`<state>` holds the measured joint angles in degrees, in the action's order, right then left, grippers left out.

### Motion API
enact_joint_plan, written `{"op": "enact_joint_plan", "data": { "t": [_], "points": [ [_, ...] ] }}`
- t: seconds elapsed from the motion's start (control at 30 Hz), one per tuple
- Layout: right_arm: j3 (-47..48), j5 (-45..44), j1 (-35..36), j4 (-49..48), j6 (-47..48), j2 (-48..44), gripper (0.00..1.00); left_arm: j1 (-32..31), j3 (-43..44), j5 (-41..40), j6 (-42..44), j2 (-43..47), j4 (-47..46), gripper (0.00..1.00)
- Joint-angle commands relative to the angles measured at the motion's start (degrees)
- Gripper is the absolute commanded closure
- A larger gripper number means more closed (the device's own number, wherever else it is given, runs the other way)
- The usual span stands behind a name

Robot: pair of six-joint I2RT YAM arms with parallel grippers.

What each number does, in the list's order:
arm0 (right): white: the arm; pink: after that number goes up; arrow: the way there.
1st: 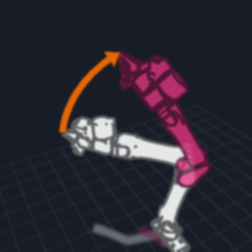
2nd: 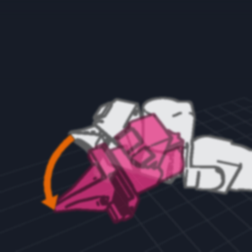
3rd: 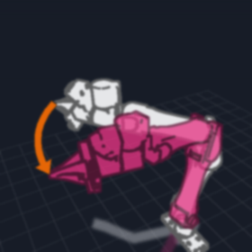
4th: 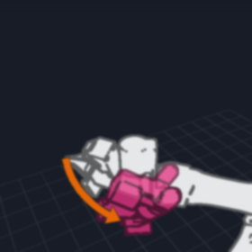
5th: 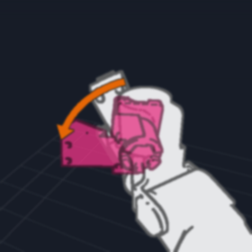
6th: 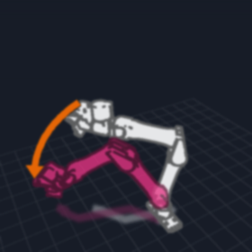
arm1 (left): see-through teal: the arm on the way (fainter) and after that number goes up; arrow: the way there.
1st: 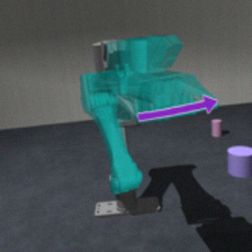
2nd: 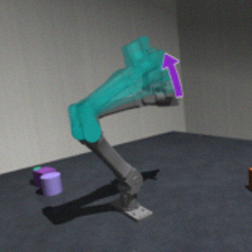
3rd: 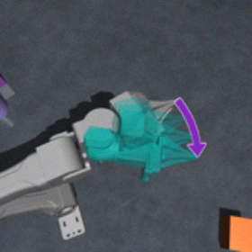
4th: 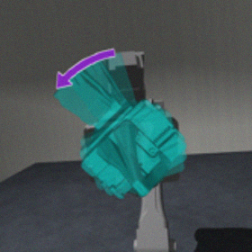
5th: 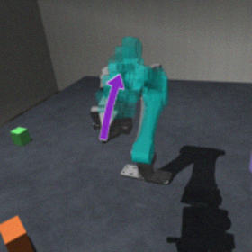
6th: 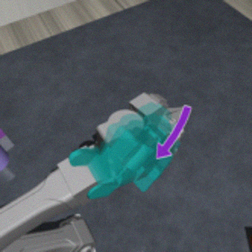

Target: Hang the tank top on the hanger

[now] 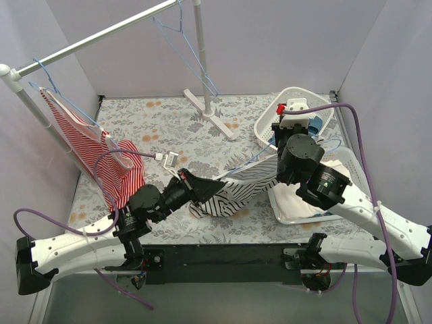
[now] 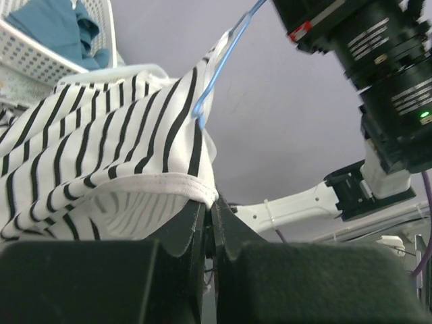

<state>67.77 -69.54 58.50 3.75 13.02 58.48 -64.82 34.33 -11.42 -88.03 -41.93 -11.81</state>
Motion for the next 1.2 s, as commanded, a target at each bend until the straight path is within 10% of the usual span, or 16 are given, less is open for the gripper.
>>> {"op": "enact_joint_plan", "data": {
  "t": [0.0, 0.7, 1.17],
  "points": [
    [2.7, -4.0, -0.6, -7.9, 7.1, 0.1, 0.99, 0.1, -2.9, 3.4, -1.9, 2.0, 1.7, 1.00],
    [-1.2, -3.1, -0.6, -11.1, 8.3, -2.2, 0.99, 0.2, -4.2, -15.7, -11.4, 10.7, 12.2, 1.00],
    [1.0, -3.2, -0.8, -11.2, 9.7, 1.8, 0.99, 0.2, 4.4, 0.6, 1.9, 4.3, 5.0, 1.00]
  ]
}}
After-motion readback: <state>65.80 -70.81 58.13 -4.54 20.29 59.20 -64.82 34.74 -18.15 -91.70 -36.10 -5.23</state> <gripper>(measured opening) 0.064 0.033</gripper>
